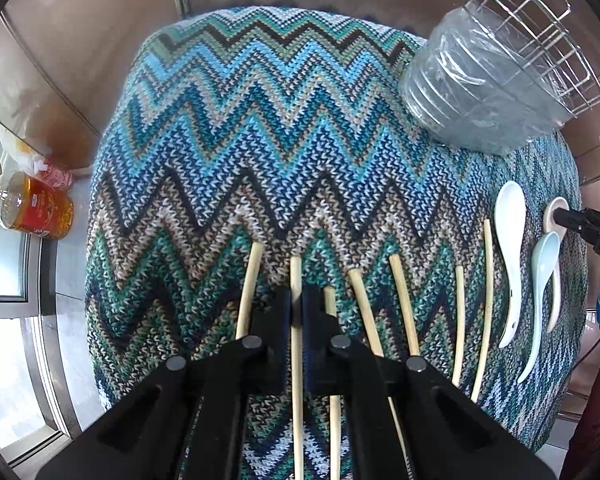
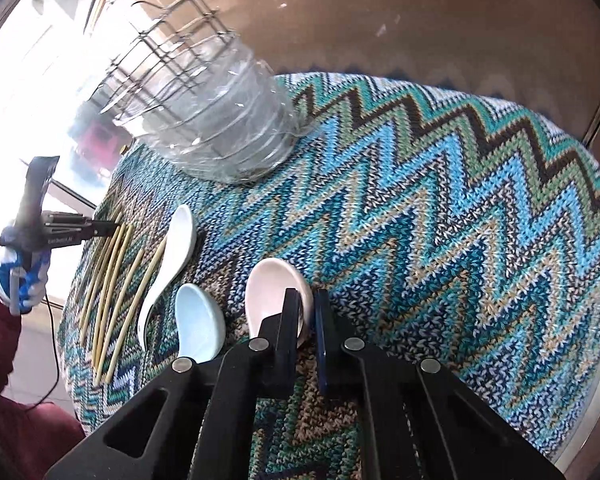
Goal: Organize utensils
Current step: 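Grasp a bamboo chopstick with the left tool while the right tool grasps the pink spoon, then lift both items into the wire holder and open both tools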
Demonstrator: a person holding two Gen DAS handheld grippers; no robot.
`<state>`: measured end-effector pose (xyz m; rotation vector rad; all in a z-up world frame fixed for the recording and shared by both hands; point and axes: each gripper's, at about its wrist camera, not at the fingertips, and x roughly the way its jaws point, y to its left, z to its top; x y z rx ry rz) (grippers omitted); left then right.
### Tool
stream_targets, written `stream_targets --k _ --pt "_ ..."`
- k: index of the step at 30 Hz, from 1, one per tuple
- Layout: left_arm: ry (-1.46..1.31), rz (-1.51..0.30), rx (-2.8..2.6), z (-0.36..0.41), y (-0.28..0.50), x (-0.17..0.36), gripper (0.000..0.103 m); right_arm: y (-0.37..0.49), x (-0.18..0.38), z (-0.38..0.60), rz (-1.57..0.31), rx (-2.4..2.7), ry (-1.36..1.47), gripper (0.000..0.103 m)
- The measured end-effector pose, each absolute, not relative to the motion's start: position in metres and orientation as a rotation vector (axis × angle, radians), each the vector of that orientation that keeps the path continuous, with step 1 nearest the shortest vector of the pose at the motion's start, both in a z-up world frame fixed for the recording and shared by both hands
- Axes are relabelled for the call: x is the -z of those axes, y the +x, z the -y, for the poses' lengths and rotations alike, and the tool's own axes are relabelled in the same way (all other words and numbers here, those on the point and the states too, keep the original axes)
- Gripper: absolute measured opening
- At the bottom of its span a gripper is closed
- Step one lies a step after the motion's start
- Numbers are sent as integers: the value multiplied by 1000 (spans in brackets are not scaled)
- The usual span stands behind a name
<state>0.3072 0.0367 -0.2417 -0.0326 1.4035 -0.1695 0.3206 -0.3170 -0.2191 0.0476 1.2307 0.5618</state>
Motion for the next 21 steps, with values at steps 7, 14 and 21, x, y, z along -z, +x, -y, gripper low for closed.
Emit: stream_targets --k 7,14,21 --pt "-14 -1307 183 -40 286 216 4 283 185 320 -1134 -488 -1 7" --pt "-36 -1186 209 -45 243 167 4 239 134 326 -1019 -419 -16 7" --pt "-101 -989 258 -54 230 81 4 223 64 312 -849 -406 0 7"
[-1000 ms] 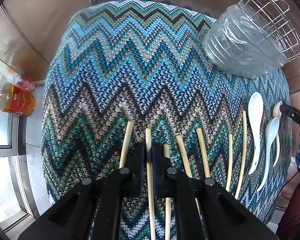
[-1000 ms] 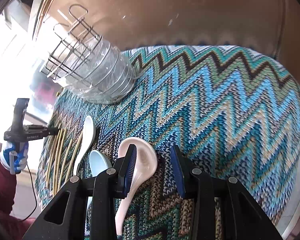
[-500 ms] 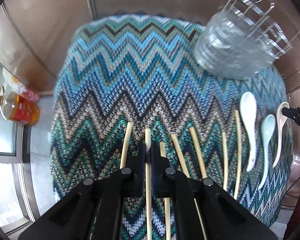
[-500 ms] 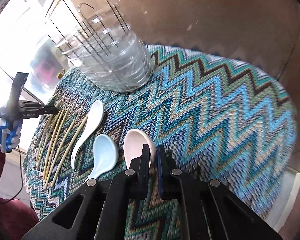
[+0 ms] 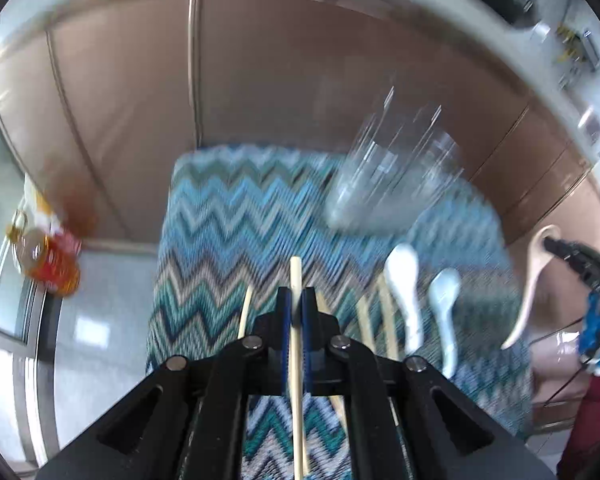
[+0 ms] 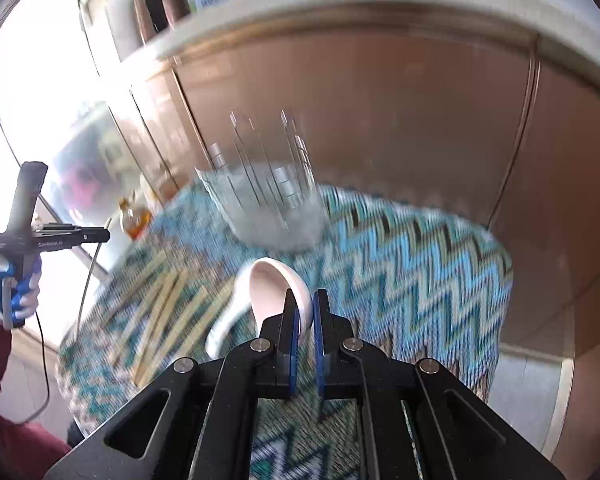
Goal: Organize utensils
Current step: 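Lift both items into the wire holder and open both tools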
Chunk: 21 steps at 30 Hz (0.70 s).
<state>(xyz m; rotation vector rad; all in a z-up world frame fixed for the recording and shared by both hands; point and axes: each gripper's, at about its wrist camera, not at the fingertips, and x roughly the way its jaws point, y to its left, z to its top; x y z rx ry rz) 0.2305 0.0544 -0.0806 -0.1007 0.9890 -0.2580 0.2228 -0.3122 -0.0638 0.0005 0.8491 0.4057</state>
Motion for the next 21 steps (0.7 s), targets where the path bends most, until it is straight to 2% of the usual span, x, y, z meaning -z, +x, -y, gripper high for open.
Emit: stream_targets --k 5,11,16,21 --pt "-170 -742 303 -46 247 -3 4 235 18 283 -676 -370 17 7" --pt "-292 -495 293 -28 282 -51 4 267 -1 254 -499 -244 26 7" --pt "-402 -335 190 -16 321 -51 4 298 11 236 -362 -120 34 7" --pt "-438 -274 78 3 352 -12 4 320 39 234 -310 -45 49 7"
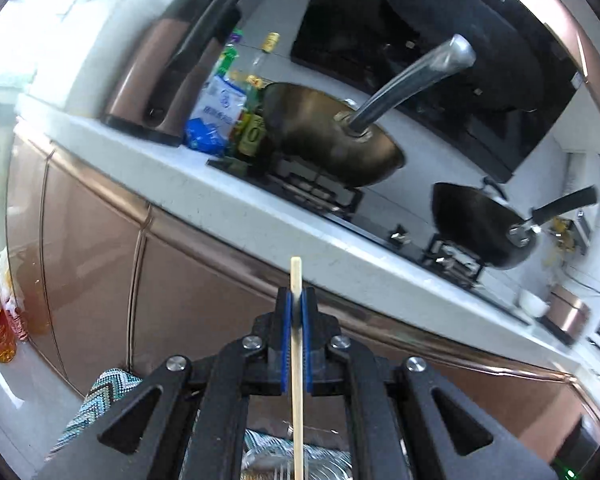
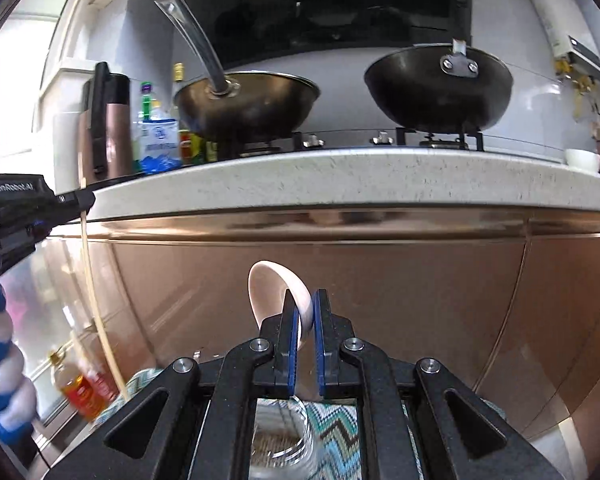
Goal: Organize utensils
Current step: 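Lift both items into the wire holder and open both tools, then move both open tools back down toward the utensils on the cloth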
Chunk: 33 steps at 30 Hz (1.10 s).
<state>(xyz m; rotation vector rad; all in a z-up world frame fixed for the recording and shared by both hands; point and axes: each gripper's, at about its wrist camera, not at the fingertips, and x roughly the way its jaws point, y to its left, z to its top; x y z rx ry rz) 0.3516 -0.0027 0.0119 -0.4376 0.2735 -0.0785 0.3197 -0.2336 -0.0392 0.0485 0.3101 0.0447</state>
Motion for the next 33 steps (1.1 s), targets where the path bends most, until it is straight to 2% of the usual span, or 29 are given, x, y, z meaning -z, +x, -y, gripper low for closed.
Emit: stream_targets --k 6,12,13,14,16,17,18,26,30,33 --pt "-381 -234 -16 21 364 34 5 327 77 237 -298 0 78 9" --pt "-345 -239 -45 31 364 65 7 322 106 230 -327 -14 77 17" --pt "-338 -247 -36 30 362 67 8 320 107 229 -328 -16 77 24" --pt "-336 -252 -28 31 362 67 12 317 107 228 -323 -16 77 36" --pt "-318 -252 -15 32 355 64 25 309 102 224 -303 -8 70 43" --pt "-303 -238 -17 32 348 59 32 306 99 222 -298 -10 64 43" --pt "-293 -226 -17 32 343 55 34 302 95 220 -293 -10 57 43" --pt "-227 -137 -41 7 281 -9 35 249 45 233 -241 21 50 43" --pt "-202 -125 -54 -15 247 -47 41 218 11 237 -220 23 55 43" --pt "-187 -136 -64 -32 219 -66 41 191 -13 240 -216 11 59 43"
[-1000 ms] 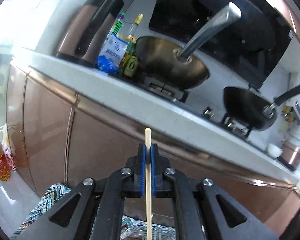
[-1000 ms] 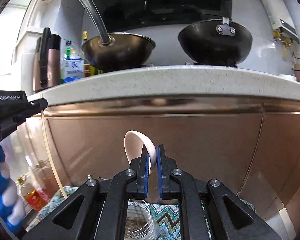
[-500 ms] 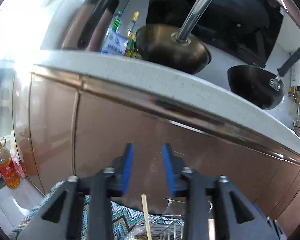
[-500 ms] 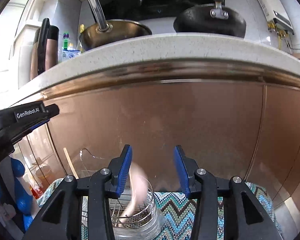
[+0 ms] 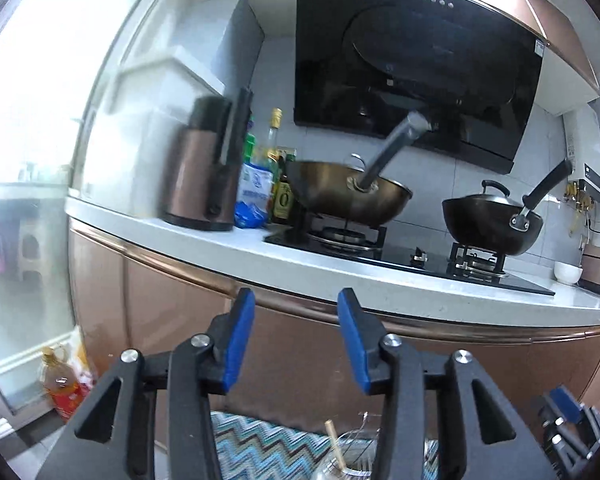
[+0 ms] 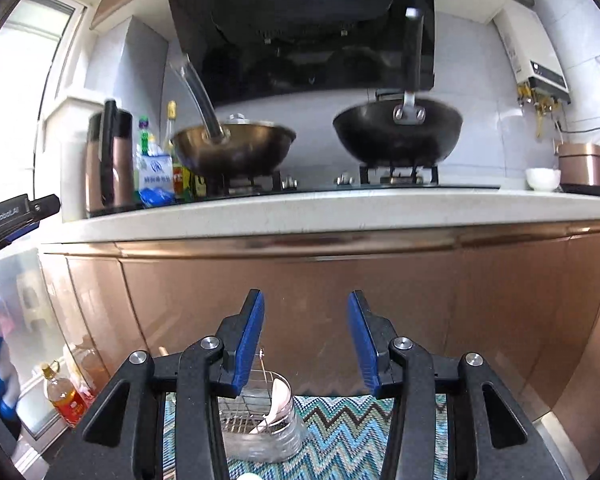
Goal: Organize utensils
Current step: 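Move both open tools back down toward the utensils on the cloth, then grasp another chopstick with the left tool while the right tool grasps the light blue spoon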
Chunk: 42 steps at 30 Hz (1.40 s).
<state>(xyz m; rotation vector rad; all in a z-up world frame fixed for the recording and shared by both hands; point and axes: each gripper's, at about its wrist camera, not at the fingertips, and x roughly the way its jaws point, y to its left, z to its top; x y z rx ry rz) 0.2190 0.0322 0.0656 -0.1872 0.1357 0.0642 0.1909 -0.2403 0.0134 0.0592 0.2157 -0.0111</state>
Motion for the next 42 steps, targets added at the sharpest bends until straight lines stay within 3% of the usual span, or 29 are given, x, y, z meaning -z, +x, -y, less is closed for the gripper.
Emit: stream_targets --k 5,12,22,35,40,42 --pt "-156 -236 -20 -54 183 -76 41 148 -36 247 -238 -31 67 43" --pt "-145 -445 83 -73 158 -41 41 120 -25 260 -336 -101 110 42" --pt "-196 -874 279 -54 180 71 41 128 39 283 -537 -149 139 37" --pt "-248 -1159 310 -31 221 165 40 153 141 310 -793 -176 194 37" --pt "-279 -1239 287 -30 243 193 33 165 167 308 -860 -217 205 37" --pt "-301 -1273 289 -30 250 204 25 172 175 308 -881 -236 217 35"
